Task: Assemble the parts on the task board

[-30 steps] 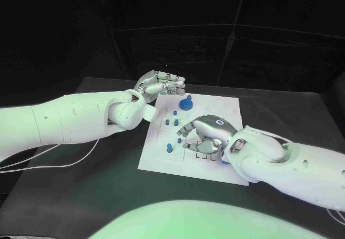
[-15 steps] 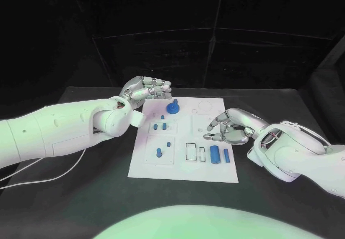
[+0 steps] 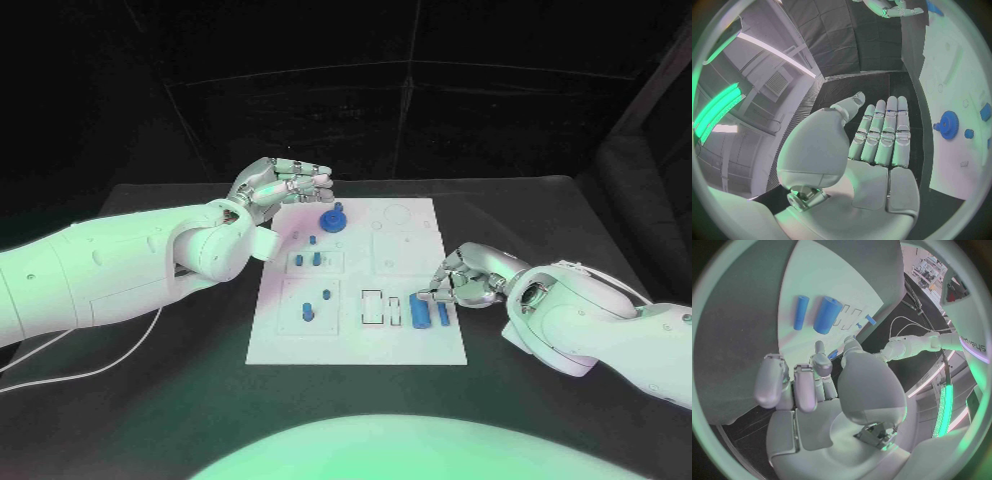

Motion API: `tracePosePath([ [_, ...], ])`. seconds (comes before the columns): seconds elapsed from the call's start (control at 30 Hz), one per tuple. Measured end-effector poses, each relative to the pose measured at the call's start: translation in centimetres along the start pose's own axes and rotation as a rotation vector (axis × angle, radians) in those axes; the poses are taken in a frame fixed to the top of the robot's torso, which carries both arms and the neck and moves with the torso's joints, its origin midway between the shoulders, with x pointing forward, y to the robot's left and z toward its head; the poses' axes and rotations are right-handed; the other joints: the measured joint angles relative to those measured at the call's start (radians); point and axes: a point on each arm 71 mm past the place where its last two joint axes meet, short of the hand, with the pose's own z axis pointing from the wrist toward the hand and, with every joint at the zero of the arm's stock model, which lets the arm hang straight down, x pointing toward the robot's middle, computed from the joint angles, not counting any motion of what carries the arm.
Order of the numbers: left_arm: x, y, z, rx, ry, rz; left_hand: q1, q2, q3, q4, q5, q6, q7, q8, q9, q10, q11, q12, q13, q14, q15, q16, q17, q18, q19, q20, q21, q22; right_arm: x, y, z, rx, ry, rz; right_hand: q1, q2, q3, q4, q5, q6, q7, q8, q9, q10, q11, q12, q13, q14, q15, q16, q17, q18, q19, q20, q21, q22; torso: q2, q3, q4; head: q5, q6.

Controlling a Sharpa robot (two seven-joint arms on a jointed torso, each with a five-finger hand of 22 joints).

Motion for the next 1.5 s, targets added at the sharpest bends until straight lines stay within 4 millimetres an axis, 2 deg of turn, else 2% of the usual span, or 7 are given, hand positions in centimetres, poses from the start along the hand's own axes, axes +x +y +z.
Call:
tracePosePath([
  [0.57, -0.1, 0.0, 0.0, -0.002, 0.001, -0.001, 0.000, 0.000, 0.000, 0.000, 0.000, 0.000, 0.000, 0.000, 0.000, 0.000, 0.000, 0.000, 0.000, 0.000, 0.000, 0.000, 0.000, 0.000, 0.000, 0.000, 0.000, -0.001, 1.6, 0.8, 0.8, 0.034, 0.040, -0.080, -0.014, 0.004, -0.027, -0.003, 0.009, -0.009, -0.004, 0.023, 0.016, 0.017, -0.002, 0.045, 0.067, 0.000, 0.000, 0.027, 0.000, 0.000, 0.000, 0.000, 0.015, 0.025, 0.001, -0.0006, 0.0000, 0.005, -0.007],
  [0.9, -0.2, 0.0, -0.1, -0.003, 0.002, -0.002, 0.000, 0.000, 0.000, 0.000, 0.000, 0.000, 0.000, 0.000, 0.000, 0.000, 0.000, 0.000, 0.000, 0.000, 0.000, 0.000, -0.001, 0.000, 0.000, 0.000, 0.000, -0.001, 2.3, 1.0, 1.4, 0.053, 0.058, -0.112, 0.008, 0.025, -0.052, -0.006, 0.015, -0.026, -0.005, 0.051, 0.034, 0.062, 0.000, 0.122, 0.171, 0.000, 0.000, 0.076, 0.000, 0.000, 0.016, 0.005, 0.055, 0.087, 0.002, -0.0008, -0.0002, 0.004, -0.010],
  [1.0, -0.2, 0.0, -0.1, -0.004, 0.002, -0.002, 0.000, 0.000, 0.000, 0.000, 0.000, 0.000, 0.000, 0.000, 0.000, 0.000, 0.000, 0.000, 0.000, 0.000, 0.000, 0.000, -0.001, 0.000, 0.000, 0.000, 0.000, -0.001, 2.4, 1.1, 1.6, 0.056, 0.060, -0.125, 0.023, 0.040, -0.058, -0.012, 0.018, -0.035, -0.003, 0.059, 0.039, 0.069, 0.000, 0.135, 0.190, 0.000, 0.000, 0.081, 0.000, 0.000, 0.016, 0.005, 0.061, 0.095, 0.001, -0.0009, -0.0002, 0.005, -0.010],
  [1.07, -0.2, 0.0, -0.1, -0.004, 0.002, -0.002, 0.000, 0.000, 0.000, 0.000, 0.000, 0.000, 0.000, 0.000, 0.000, 0.000, 0.000, 0.000, 0.000, 0.000, 0.000, 0.000, -0.001, 0.000, 0.000, 0.000, 0.000, -0.001, 2.5, 1.2, 1.7, 0.057, 0.058, -0.133, 0.041, 0.042, -0.064, -0.017, 0.019, -0.035, -0.003, 0.064, 0.043, 0.069, 0.000, 0.140, 0.201, 0.000, 0.000, 0.087, 0.000, -0.016, 0.016, 0.005, 0.062, 0.102, 0.001, -0.0008, -0.0002, 0.005, -0.010],
  [1.2, -0.2, 0.0, -0.1, -0.004, 0.002, -0.002, 0.000, 0.000, 0.000, 0.000, 0.000, 0.000, 0.000, 0.000, 0.000, 0.000, 0.000, 0.000, 0.000, 0.000, 0.000, 0.000, -0.001, 0.000, 0.000, 0.000, 0.000, -0.001, 2.5, 1.4, 2.0, 0.055, 0.055, -0.151, 0.070, 0.047, -0.065, -0.036, 0.033, -0.037, -0.005, 0.076, 0.051, 0.072, -0.003, 0.147, 0.213, 0.000, 0.000, 0.092, 0.000, -0.016, 0.016, 0.005, 0.070, 0.111, 0.001, -0.0008, 0.0000, 0.005, -0.012],
  [1.4, -0.3, 0.0, -0.1, -0.004, 0.002, -0.002, 0.000, 0.000, 0.000, 0.000, 0.000, 0.000, 0.000, 0.000, 0.000, 0.000, 0.000, 0.000, 0.000, 0.000, 0.000, 0.000, -0.001, 0.000, 0.000, 0.000, 0.000, -0.001, 2.6, 1.6, 2.1, 0.048, 0.054, -0.173, 0.085, 0.054, -0.070, -0.042, 0.044, -0.038, -0.006, 0.084, 0.058, 0.076, 0.000, 0.151, 0.224, 0.000, 0.000, 0.093, 0.000, -0.016, 0.016, 0.005, 0.074, 0.118, 0.002, -0.0007, 0.0000, 0.005, -0.014],
  [1.5, -0.3, 0.0, -0.1, -0.005, 0.002, -0.002, 0.000, 0.000, 0.000, 0.000, 0.000, 0.000, 0.000, 0.000, 0.000, 0.000, 0.000, 0.000, 0.000, 0.000, 0.000, 0.000, -0.001, 0.000, 0.000, 0.000, 0.000, -0.001, 2.6, 1.7, 2.1, 0.044, 0.053, -0.178, 0.090, 0.059, -0.073, -0.045, 0.066, -0.038, -0.006, 0.093, 0.060, 0.077, -0.002, 0.151, 0.229, 0.000, 0.000, 0.096, 0.000, -0.016, 0.016, 0.005, 0.078, 0.121, 0.002, -0.0003, 0.0000, 0.004, -0.015],
])
